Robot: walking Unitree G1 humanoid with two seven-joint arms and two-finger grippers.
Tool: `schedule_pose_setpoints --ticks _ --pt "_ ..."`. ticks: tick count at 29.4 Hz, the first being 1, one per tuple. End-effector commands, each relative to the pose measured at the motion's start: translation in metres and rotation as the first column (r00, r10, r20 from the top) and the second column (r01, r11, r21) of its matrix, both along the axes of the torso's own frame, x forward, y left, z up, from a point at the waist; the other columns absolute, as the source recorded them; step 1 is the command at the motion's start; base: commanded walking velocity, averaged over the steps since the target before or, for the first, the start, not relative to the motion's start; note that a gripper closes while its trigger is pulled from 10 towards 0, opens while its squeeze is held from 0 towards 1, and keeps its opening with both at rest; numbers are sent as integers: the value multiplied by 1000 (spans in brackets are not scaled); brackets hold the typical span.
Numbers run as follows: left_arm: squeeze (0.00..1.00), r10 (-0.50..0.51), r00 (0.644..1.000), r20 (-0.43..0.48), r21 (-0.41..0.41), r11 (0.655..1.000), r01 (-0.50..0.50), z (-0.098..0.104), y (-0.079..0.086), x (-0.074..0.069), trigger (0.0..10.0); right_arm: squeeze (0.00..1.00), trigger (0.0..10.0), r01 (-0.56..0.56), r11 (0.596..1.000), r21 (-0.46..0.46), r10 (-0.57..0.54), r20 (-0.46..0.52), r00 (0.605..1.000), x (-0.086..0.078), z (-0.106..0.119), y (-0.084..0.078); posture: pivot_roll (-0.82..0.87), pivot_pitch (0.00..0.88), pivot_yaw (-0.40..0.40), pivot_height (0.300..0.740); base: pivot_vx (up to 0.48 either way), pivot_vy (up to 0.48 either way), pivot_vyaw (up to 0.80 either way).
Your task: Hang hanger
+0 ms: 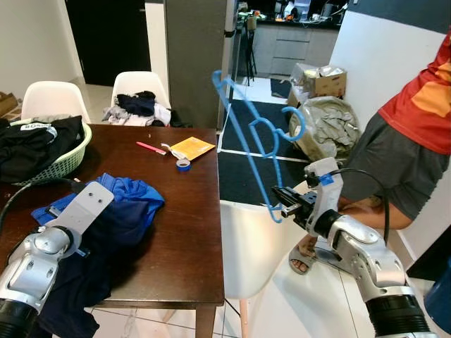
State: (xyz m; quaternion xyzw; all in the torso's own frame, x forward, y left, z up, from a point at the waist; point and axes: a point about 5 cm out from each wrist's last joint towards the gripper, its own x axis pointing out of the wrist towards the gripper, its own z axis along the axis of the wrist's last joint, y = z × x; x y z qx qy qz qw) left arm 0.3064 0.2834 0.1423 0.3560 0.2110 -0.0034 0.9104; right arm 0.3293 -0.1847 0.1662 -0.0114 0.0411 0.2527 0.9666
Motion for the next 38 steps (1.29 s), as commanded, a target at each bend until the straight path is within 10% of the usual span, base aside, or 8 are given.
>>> schedule_pose_setpoints --ticks 1,9,16,24,29,31,32,38 --pt "1000 4 1000 14 4 1000 -4 5 4 -3 10000 0 10000 -2 1000 -13 2 -4 1000 0 0 0 51 0 -59 740 0 0 0" --pt "1000 -117 960 254 -246 952 181 59 -24 10 10000 0 10000 -15 1000 -9 15 -2 1000 0 2 1 46 0 -61 740 0 0 0" --pt "1000 -483 727 489 -382 630 676 133 -63 -19 10000 0 10000 -37 999 -1 37 -3 999 -4 2 1 49 0 -59 740 0 0 0" --pt "1000 -542 811 219 -267 767 584 105 -41 -31 10000 0 10000 -40 999 0 40 -2 999 -3 3 2 60 0 -66 740 0 0 0" --pt "1000 -338 810 480 -346 775 528 134 -24 -18 10000 0 10000 -75 993 94 73 30 997 -4 12 2 64 0 -68 740 0 0 0" --pt "902 -238 782 576 -426 729 536 146 -18 -15 10000 0 10000 -117 983 139 111 54 992 -6 18 3 64 0 -68 740 0 0 0" --pt "0 -174 748 641 -512 629 585 153 -13 -17 10000 0 10000 -224 958 178 212 85 974 -14 25 7 63 0 -68 740 0 0 0" --pt "0 -196 656 729 -560 381 736 158 -17 -31 10000 0 10000 -515 841 166 500 123 857 -44 35 21 61 0 -66 740 0 0 0"
